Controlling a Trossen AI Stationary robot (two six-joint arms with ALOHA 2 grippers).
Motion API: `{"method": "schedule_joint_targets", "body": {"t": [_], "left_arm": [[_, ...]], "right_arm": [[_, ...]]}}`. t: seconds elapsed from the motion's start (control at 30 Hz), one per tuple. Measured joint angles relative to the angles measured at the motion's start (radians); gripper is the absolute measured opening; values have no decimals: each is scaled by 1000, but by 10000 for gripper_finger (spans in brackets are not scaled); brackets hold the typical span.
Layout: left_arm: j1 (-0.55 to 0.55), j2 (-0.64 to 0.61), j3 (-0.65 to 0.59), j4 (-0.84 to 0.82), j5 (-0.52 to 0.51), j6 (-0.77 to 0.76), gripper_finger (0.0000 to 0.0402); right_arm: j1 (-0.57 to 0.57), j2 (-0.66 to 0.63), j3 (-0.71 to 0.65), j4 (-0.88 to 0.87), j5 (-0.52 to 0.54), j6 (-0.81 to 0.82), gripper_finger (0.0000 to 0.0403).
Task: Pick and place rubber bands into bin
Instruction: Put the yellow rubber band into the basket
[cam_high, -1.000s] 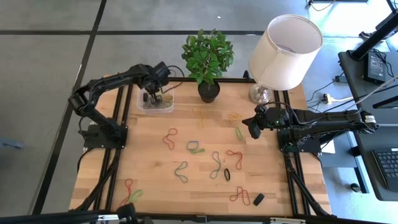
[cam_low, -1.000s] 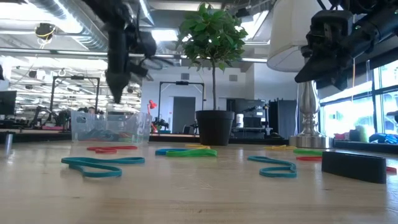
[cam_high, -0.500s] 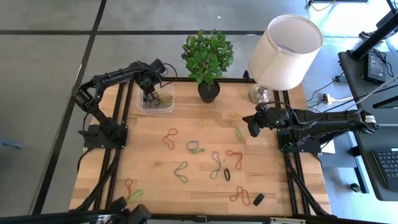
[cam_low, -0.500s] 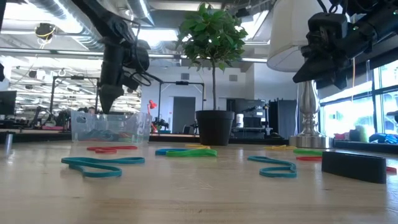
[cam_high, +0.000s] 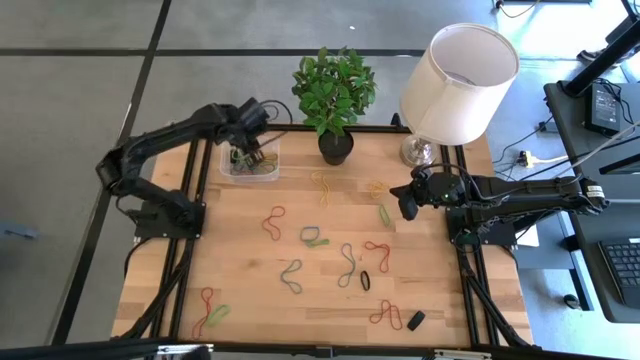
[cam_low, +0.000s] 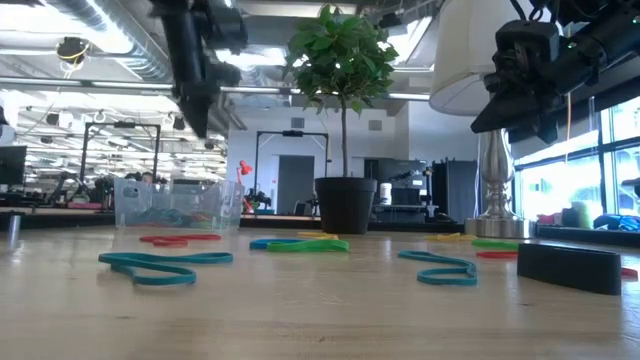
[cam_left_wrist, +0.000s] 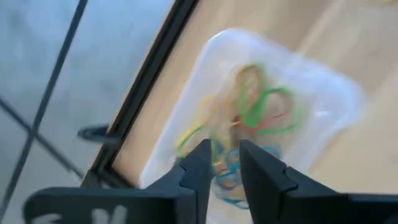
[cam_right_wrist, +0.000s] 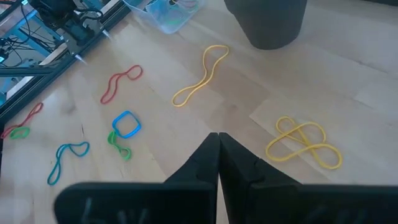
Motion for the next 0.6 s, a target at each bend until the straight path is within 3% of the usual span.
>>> {"method": "schedule_joint_targets", "body": {"t": [0.23, 0.47, 0.6], "left_arm": [[-250, -106, 0, -1, -3, -250, 6], [-487, -125, -5, -12, 117, -281, 2], [-616, -110, -45, 32, 120, -329, 2]], "right_arm": [[0, 0, 0, -1, -1, -97, 12], [0, 4, 0, 34, -1, -261, 12], [0, 43, -1, 168, 0, -343, 13]]}}
